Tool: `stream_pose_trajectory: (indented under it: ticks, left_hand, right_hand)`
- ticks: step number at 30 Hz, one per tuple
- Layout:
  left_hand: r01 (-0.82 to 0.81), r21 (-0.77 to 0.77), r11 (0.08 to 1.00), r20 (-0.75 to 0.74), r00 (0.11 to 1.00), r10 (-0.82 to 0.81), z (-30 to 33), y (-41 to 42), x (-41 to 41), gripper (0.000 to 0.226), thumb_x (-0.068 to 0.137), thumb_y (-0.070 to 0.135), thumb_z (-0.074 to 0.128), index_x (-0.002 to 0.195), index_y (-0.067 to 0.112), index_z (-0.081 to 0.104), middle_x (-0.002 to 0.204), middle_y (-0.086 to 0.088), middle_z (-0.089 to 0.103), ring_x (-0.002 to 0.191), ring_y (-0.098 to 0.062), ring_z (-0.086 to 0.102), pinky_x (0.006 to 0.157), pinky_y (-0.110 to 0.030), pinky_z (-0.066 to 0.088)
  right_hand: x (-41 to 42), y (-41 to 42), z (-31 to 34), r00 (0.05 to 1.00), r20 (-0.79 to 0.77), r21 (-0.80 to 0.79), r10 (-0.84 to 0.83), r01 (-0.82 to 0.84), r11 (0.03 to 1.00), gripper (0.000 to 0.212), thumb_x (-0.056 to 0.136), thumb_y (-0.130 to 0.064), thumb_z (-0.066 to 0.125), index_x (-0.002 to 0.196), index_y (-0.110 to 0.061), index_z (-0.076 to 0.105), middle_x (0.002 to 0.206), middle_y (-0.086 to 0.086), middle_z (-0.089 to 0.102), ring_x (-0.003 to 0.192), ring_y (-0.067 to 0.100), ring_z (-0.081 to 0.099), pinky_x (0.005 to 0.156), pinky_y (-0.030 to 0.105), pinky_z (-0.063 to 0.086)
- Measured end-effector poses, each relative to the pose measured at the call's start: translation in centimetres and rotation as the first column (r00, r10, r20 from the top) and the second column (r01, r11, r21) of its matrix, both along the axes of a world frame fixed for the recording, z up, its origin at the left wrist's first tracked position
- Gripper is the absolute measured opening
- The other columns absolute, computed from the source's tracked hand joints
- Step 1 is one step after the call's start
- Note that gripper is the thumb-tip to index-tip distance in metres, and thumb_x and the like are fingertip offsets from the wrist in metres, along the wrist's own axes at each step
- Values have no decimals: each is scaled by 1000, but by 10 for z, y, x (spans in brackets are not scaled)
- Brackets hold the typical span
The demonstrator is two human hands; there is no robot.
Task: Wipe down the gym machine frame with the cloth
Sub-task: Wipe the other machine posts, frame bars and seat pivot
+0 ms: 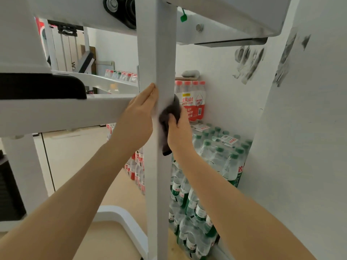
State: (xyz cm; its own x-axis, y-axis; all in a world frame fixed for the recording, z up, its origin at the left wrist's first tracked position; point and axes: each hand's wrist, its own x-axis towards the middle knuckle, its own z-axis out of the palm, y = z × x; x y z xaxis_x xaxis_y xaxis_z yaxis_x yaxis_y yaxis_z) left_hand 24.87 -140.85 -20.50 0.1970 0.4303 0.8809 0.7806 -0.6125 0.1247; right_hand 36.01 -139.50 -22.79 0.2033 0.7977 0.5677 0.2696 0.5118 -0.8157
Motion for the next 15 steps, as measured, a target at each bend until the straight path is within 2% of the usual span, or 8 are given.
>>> stream_pose_trajectory:
  ticks: [2, 4, 5, 7, 9, 11, 13, 15]
  left_hand:
    - [-94, 142, 985, -37, 994, 100, 1, -11, -4, 48, 77, -4, 36, 120, -1, 57, 123, -17, 59, 112, -37, 52, 97, -42, 39]
    - [-246, 262, 933, -60, 961, 270, 1, -16, -9, 45, 71, -3, 45, 111, 4, 63, 113, -13, 64, 106, -31, 49, 87, -40, 30]
    - [-306, 291, 906, -79, 936, 342, 1, -18, -12, 42, 71, -3, 51, 110, 6, 63, 112, -13, 64, 106, -30, 48, 84, -40, 26]
    - [-396, 317, 862, -120, 885, 450, 4, -18, -22, 33, 74, 3, 62, 106, 5, 64, 111, -16, 63, 105, -35, 53, 85, -42, 24]
    - [-426, 281, 860, -159, 863, 479, 9, -15, -35, 34, 70, 13, 74, 101, 1, 64, 108, -20, 63, 100, -39, 58, 86, -45, 26]
    - [-415, 230, 880, -207, 863, 461, 11, -13, -44, 39, 64, 19, 81, 95, 0, 65, 96, -20, 66, 87, -39, 63, 84, -45, 37]
    - [-398, 224, 890, -252, 858, 448, 9, -12, -49, 39, 62, 22, 83, 91, 2, 66, 86, -17, 67, 77, -36, 64, 78, -43, 45]
    - [-383, 216, 898, -262, 863, 432, 9, -12, -51, 40, 60, 23, 84, 90, 3, 66, 84, -15, 67, 75, -36, 63, 75, -42, 46]
  right_hand:
    - [-1, -2, 23, 992, 73, 218, -100, 82, 973, 39, 99, -9, 38, 137, -7, 39, 126, 4, 53, 113, 17, 50, 95, 9, 35]
    - [-2, -3, 47, 952, 252, 454, -175, 43, 890, 42, 97, -14, 36, 137, -2, 41, 137, 15, 47, 125, 26, 46, 106, 28, 35]
    - [-3, -2, 57, 889, 384, 561, -248, -11, 828, 44, 95, -16, 37, 136, 0, 43, 138, 18, 46, 128, 30, 44, 109, 34, 34]
    - [-2, 10, 73, 642, 559, 744, -525, -107, 660, 44, 89, -16, 44, 128, 1, 52, 133, 17, 53, 127, 33, 47, 108, 42, 32]
    - [3, 28, 90, 353, 546, 837, -759, -211, 504, 39, 88, -23, 47, 119, -4, 62, 123, 12, 62, 120, 30, 54, 106, 43, 34]
    - [8, 38, 106, 139, 496, 841, -857, -320, 435, 38, 89, -32, 46, 111, -9, 68, 116, 7, 66, 117, 27, 57, 106, 41, 35]
    - [8, 42, 122, 27, 450, 823, -893, -400, 403, 40, 89, -38, 42, 100, -13, 72, 110, 3, 69, 116, 25, 58, 106, 40, 35]
    - [0, 42, 132, -19, 431, 819, -902, -412, 400, 42, 90, -40, 40, 90, -16, 74, 104, 0, 71, 113, 24, 59, 107, 40, 33]
